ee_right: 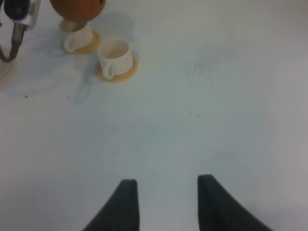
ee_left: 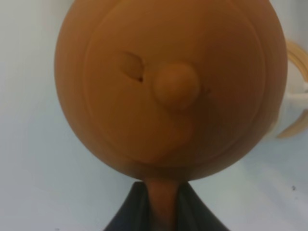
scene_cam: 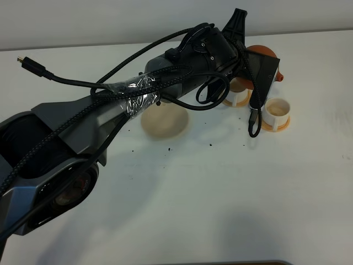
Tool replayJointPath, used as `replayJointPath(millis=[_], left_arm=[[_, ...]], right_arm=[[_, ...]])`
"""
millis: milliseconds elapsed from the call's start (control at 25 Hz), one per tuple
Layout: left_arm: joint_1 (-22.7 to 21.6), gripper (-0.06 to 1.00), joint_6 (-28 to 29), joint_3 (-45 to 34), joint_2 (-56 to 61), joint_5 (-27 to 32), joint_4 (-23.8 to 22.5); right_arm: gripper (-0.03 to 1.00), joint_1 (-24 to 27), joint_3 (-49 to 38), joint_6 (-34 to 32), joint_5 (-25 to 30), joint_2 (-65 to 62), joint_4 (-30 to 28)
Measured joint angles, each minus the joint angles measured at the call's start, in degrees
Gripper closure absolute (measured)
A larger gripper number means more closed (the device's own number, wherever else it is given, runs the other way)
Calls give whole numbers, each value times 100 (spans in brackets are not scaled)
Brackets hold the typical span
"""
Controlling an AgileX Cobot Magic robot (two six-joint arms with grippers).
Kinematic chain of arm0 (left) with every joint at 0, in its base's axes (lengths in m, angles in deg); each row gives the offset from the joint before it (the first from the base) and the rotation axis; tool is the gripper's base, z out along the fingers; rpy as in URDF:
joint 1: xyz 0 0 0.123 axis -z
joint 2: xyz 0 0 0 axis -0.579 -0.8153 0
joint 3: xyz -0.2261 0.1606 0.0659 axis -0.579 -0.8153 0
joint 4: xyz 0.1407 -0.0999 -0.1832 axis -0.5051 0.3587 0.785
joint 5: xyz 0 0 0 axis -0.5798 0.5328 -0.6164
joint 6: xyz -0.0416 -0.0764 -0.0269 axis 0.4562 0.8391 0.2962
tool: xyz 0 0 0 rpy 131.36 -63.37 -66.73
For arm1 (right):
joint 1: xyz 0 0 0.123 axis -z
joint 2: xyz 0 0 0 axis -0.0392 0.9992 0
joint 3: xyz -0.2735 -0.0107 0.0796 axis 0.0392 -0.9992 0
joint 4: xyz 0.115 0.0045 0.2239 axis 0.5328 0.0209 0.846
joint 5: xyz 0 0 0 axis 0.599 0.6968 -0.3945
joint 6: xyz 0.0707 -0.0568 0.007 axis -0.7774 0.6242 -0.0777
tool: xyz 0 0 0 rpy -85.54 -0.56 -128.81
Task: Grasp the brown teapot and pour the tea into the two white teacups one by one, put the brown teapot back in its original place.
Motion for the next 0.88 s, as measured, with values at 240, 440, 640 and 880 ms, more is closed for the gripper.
replayJointPath(millis=[240, 440, 640, 880], left_arm=[[0, 83, -304, 0, -35, 60, -6], [0, 83, -630, 0, -40, 21, -45], [0, 83, -710, 0, -40, -185, -324], [29, 83, -715, 0, -189, -318, -638]], right_arm=[[68, 0, 0, 0, 0, 0, 0], [68, 0, 0, 0, 0, 0, 0], [68, 0, 0, 0, 0, 0, 0], [68, 0, 0, 0, 0, 0, 0]])
